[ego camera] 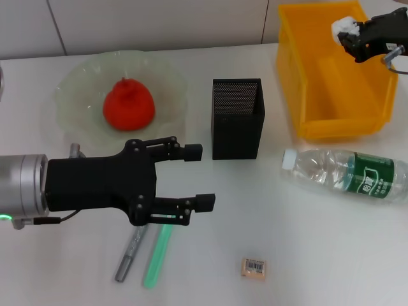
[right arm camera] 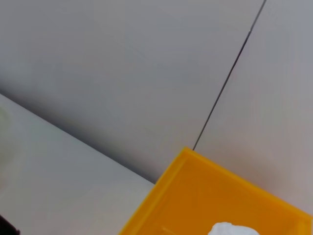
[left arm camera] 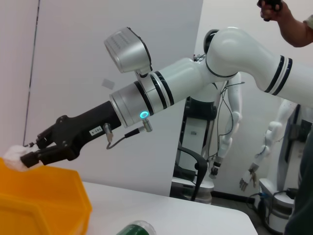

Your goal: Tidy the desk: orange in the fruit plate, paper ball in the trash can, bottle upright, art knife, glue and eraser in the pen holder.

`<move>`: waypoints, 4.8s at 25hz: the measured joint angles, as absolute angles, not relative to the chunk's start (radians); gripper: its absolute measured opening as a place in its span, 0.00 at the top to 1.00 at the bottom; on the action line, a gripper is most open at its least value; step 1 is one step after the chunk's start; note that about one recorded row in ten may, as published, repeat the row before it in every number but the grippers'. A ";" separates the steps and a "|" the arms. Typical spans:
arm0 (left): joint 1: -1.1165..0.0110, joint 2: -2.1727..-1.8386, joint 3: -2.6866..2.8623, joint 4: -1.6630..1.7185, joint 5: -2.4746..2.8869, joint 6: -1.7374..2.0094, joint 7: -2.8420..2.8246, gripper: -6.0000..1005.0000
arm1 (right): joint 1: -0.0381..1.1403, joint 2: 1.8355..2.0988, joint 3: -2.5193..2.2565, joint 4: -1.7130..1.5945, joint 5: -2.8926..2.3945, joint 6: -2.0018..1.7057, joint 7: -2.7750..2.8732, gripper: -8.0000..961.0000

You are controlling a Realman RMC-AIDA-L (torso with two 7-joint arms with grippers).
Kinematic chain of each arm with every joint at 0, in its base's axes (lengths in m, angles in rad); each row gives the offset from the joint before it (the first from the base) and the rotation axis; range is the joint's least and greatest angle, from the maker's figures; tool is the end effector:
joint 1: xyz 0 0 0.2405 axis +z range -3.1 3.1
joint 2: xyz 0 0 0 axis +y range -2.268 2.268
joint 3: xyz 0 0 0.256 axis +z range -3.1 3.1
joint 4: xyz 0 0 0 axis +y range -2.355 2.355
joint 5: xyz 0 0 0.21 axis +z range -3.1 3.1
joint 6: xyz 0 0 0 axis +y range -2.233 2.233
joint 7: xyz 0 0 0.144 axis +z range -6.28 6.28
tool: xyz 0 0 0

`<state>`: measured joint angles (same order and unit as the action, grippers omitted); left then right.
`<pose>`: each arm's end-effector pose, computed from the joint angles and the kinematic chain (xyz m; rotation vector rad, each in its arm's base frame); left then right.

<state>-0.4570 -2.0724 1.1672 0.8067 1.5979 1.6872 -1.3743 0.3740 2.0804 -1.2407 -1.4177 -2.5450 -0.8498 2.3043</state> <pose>-0.1950 0.2987 -0.0164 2.9611 0.2642 0.9724 0.2273 0.4029 0.0810 -2.0624 0.5733 -0.0194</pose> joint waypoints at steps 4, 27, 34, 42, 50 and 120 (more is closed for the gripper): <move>-0.457 -2.072 1.172 0.807 1.598 1.687 -1.374 0.19 | 0.372 2.080 -1.238 -1.414 -2.516 -0.844 2.304 0.79; -0.449 -2.072 1.172 0.807 1.598 1.688 -1.374 0.19 | 0.306 2.079 -1.051 -1.374 -1.867 -0.963 1.987 0.35; -0.451 -2.072 1.172 0.807 1.597 1.689 -1.374 0.19 | 0.306 2.077 -0.872 -1.333 -1.717 -1.241 1.814 0.35; -0.459 -2.074 1.174 0.795 1.592 1.689 -1.374 0.19 | 0.310 2.071 -0.744 -1.376 -1.744 -1.476 1.811 0.35; -0.449 -2.074 1.181 0.793 1.573 1.683 -1.374 0.19 | 0.299 2.073 -0.743 -1.564 -1.941 -1.600 1.938 0.36; -0.450 -2.072 1.180 0.745 1.548 1.693 -1.336 0.20 | 0.479 2.080 -1.104 -1.656 -2.802 -1.753 2.003 0.22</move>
<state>-0.4501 -2.0722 1.1799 0.7454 1.5480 1.6926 -1.3360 0.4791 2.0803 -1.1035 -1.6560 -2.8020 -1.7532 2.0029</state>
